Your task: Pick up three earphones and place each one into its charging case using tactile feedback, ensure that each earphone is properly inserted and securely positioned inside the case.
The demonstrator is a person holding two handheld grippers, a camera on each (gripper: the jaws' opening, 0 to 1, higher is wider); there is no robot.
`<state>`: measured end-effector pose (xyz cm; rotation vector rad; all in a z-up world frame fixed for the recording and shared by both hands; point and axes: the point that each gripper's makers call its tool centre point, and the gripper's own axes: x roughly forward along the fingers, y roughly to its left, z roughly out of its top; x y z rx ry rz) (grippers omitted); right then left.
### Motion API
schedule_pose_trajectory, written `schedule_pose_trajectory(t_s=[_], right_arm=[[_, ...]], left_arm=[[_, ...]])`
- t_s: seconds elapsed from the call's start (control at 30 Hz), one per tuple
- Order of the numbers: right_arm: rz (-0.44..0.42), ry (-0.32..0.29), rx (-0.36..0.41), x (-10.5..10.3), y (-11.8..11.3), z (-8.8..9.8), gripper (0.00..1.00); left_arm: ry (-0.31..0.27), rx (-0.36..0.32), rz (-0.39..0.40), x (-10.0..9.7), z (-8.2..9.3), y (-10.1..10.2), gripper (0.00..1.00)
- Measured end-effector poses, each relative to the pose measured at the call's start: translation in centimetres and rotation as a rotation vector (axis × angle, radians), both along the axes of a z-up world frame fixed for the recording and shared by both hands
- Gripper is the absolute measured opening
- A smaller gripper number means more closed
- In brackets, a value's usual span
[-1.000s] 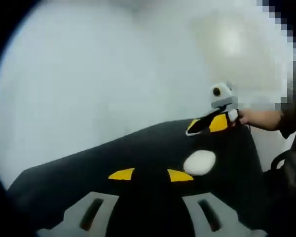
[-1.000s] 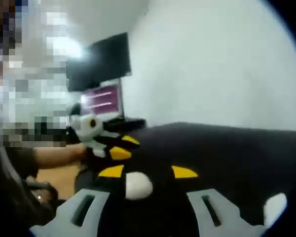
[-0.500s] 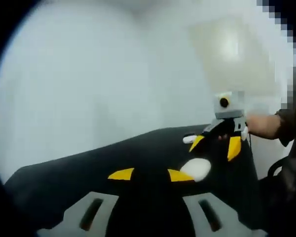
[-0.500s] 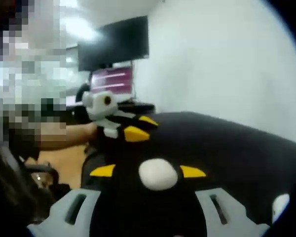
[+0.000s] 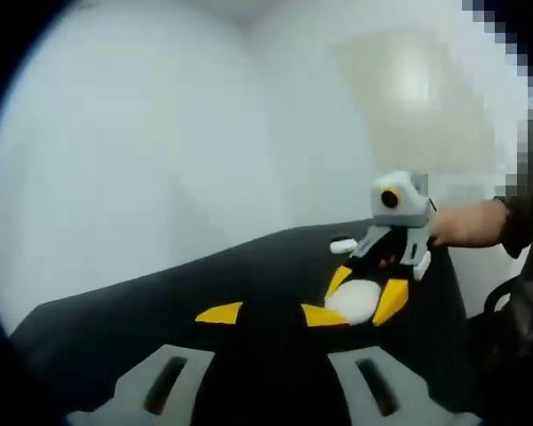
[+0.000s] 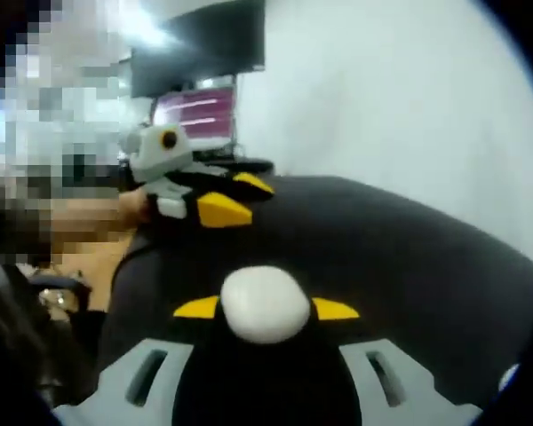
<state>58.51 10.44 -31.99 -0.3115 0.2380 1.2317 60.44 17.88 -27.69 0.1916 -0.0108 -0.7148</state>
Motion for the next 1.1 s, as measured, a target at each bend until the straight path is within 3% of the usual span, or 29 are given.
schedule_pose_trajectory(t_s=[0.2, 0.33, 0.4, 0.57, 0.7, 0.77, 0.87, 0.97, 1.1], right_arm=[[-0.019, -0.17, -0.065, -0.1, -1.9, 0.7, 0.38], [-0.086, -0.202, -0.111, 0.3, -5.4, 1.3, 0.38], [-0.153, -0.195, -0.107, 0.8, -7.8, 1.8, 0.38], [-0.371, -0.114, -0.027, 2.6, -14.3, 2.6, 0.38], [-0.534, -0.132, 0.005, 4.4, -18.6, 3.7, 0.38], [-0.67, -0.14, 0.028, 5.7, -21.8, 4.2, 0.38], [-0.793, -0.071, 0.053, 6.6, -25.0, 3.5, 0.38], [-0.885, -0.03, 0.028, 7.2, -27.8, 2.2, 0.38], [-0.909, 0.014, 0.028, 7.5, -28.8, 0.9, 0.38]], left_arm=[[-0.003, -0.001, 0.0, -0.1, 0.1, 0.1, 0.2], [-0.005, -0.003, -0.003, -0.2, 0.2, 0.2, 0.2], [-0.006, -0.001, -0.004, -0.2, 0.2, 0.2, 0.2], [-0.004, 0.004, -0.007, -0.3, 0.1, 0.2, 0.2], [-0.007, -0.016, -0.007, -0.4, 0.4, 0.4, 0.2], [-0.007, -0.03, -0.005, -0.4, 0.6, 0.6, 0.2], [-0.008, -0.036, -0.002, -0.4, 0.6, 0.6, 0.2], [-0.005, -0.028, -0.007, -0.4, 0.5, 0.5, 0.2], [-0.006, -0.018, 0.0, -0.4, 0.3, 0.5, 0.2]])
